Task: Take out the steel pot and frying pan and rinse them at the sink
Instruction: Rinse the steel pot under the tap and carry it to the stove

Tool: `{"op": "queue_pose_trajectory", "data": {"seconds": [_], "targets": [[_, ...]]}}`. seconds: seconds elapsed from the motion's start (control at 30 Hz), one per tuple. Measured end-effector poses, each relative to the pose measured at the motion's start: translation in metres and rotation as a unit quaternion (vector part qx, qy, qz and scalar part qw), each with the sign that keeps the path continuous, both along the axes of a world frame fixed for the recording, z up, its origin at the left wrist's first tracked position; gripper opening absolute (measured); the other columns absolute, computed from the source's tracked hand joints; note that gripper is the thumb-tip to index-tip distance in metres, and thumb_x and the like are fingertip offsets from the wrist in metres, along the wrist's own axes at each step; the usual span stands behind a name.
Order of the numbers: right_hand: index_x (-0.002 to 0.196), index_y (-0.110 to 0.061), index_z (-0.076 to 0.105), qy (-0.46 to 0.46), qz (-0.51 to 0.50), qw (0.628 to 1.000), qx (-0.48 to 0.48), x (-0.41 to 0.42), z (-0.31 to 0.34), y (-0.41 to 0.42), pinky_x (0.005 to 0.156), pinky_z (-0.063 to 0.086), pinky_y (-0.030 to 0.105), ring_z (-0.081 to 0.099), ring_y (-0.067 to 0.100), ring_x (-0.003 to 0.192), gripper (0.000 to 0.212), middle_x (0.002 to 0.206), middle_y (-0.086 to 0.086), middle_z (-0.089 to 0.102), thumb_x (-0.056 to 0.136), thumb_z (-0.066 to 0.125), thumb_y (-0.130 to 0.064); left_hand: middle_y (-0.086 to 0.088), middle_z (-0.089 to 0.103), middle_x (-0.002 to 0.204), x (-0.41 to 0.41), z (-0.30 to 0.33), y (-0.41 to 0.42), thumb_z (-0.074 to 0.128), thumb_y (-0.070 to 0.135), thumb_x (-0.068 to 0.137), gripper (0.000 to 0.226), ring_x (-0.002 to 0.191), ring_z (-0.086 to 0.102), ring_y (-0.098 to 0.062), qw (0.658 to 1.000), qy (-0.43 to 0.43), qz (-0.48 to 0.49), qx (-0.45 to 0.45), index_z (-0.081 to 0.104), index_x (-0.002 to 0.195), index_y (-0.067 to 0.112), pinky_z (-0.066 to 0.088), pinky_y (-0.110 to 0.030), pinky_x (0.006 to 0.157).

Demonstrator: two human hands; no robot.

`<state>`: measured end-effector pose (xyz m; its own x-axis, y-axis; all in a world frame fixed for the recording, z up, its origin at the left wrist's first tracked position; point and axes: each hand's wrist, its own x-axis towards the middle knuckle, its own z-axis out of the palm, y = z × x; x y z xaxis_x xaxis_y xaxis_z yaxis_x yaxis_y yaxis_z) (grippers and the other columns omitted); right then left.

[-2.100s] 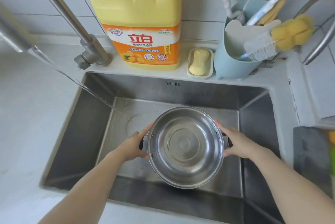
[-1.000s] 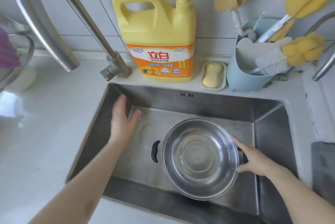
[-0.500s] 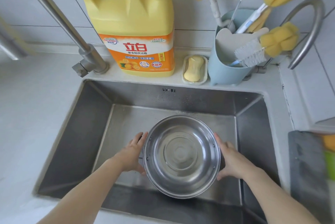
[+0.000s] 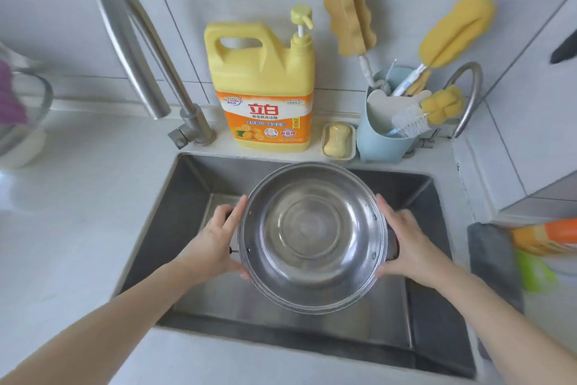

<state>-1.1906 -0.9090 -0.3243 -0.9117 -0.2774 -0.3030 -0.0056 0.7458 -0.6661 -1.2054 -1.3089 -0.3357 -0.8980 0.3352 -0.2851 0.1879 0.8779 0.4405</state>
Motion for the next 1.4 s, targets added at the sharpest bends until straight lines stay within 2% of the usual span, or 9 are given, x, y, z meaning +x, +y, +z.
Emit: {"op": "queue_pose_trajectory", "data": {"seconds": [0.33,0.5,0.67,0.77,0.83,1.07,1.23,1.33,1.4], "targets": [[0.135,-0.068,-0.018,0.247,0.034,0.968,0.024,0.011,0.174,0.005,0.085,0.032,0.002,0.036,0.004,0.098,0.146,0.114,-0.016,0.023,0.053,0.095,-0.027,-0.001,0.033,0.122,0.026,0.157,-0.008,0.082,0.067,0.046,0.143,0.096,0.056,-0.028,0.932,0.358,-0.015,0.054,0.003,0.157,0.023,0.057,-0.038,0.075],[0.151,-0.046,-0.004,0.474,0.037,0.879,0.033,0.025,0.231,0.004,0.092,0.04,0.027,0.042,0.02,0.101,0.141,0.116,-0.001,0.033,0.049,0.092,-0.029,-0.014,0.039,0.117,0.043,0.213,-0.004,0.076,0.065,0.064,0.127,0.073,0.061,-0.03,0.84,0.542,-0.003,0.042,0.0,0.157,0.025,0.057,-0.038,0.054],[0.137,-0.005,0.027,0.664,0.02,0.744,0.075,0.03,0.288,-0.001,0.107,0.025,0.011,0.041,0.031,0.1,0.11,0.113,0.017,0.034,0.047,0.09,-0.018,-0.017,0.038,0.112,0.039,0.277,-0.008,0.086,0.049,0.067,0.12,0.083,0.049,-0.03,0.707,0.706,-0.003,0.024,0.009,0.154,0.016,0.054,-0.04,0.058],[0.121,0.005,0.036,0.715,0.033,0.694,0.079,0.028,0.324,-0.002,0.108,0.023,0.009,0.04,0.01,0.114,0.093,0.12,0.011,0.035,0.05,0.092,-0.015,-0.017,0.039,0.11,0.032,0.318,-0.012,0.088,0.049,0.065,0.112,0.089,0.044,-0.029,0.653,0.758,0.003,-0.002,0.019,0.142,0.008,0.049,-0.041,0.063],[0.122,0.005,0.036,0.73,0.058,0.678,0.058,0.026,0.347,-0.003,0.11,0.022,0.009,0.022,-0.009,0.126,0.082,0.138,-0.015,0.026,0.063,0.085,-0.025,-0.017,0.038,0.112,0.028,0.343,-0.014,0.086,0.052,0.069,0.108,0.093,0.044,-0.03,0.632,0.775,0.011,-0.016,0.018,0.14,0.006,0.049,-0.039,0.067],[0.118,0.005,0.036,0.765,0.016,0.642,0.049,0.017,0.386,-0.008,0.103,0.033,0.015,0.012,-0.015,0.13,0.084,0.121,-0.003,0.029,0.057,0.089,-0.02,-0.017,0.037,0.114,0.024,0.394,-0.016,0.086,0.05,0.069,0.112,0.09,0.042,-0.023,0.603,0.798,0.003,-0.025,0.015,0.144,0.009,0.046,-0.033,0.066],[0.121,0.004,0.036,0.745,-0.014,0.666,0.031,0.014,0.388,-0.006,0.073,0.056,0.052,0.021,-0.01,0.128,0.084,0.122,0.007,0.037,0.061,0.088,-0.024,-0.018,0.036,0.115,0.018,0.397,-0.014,0.085,0.05,0.071,0.128,0.089,0.041,-0.022,0.591,0.806,-0.01,-0.032,-0.005,0.156,0.017,0.044,-0.033,0.07],[0.145,-0.011,0.026,0.726,0.006,0.687,0.022,0.015,0.389,-0.004,0.075,0.055,0.045,0.049,0.029,0.106,0.097,0.136,0.001,0.032,0.066,0.08,-0.03,-0.016,0.034,0.118,0.013,0.395,-0.012,0.085,0.051,0.071,0.129,0.091,0.044,-0.023,0.628,0.778,-0.02,-0.016,-0.007,0.156,0.021,0.052,-0.035,0.064],[0.154,-0.032,0.004,0.69,0.025,0.722,0.035,0.016,0.389,-0.004,0.092,0.044,0.026,0.044,0.03,0.098,0.119,0.131,-0.016,0.029,0.063,0.081,-0.028,-0.014,0.034,0.12,0.01,0.393,-0.012,0.086,0.051,0.069,0.132,0.088,0.051,-0.026,0.691,0.722,-0.031,0.003,-0.009,0.156,0.025,0.057,-0.038,0.06]]}}
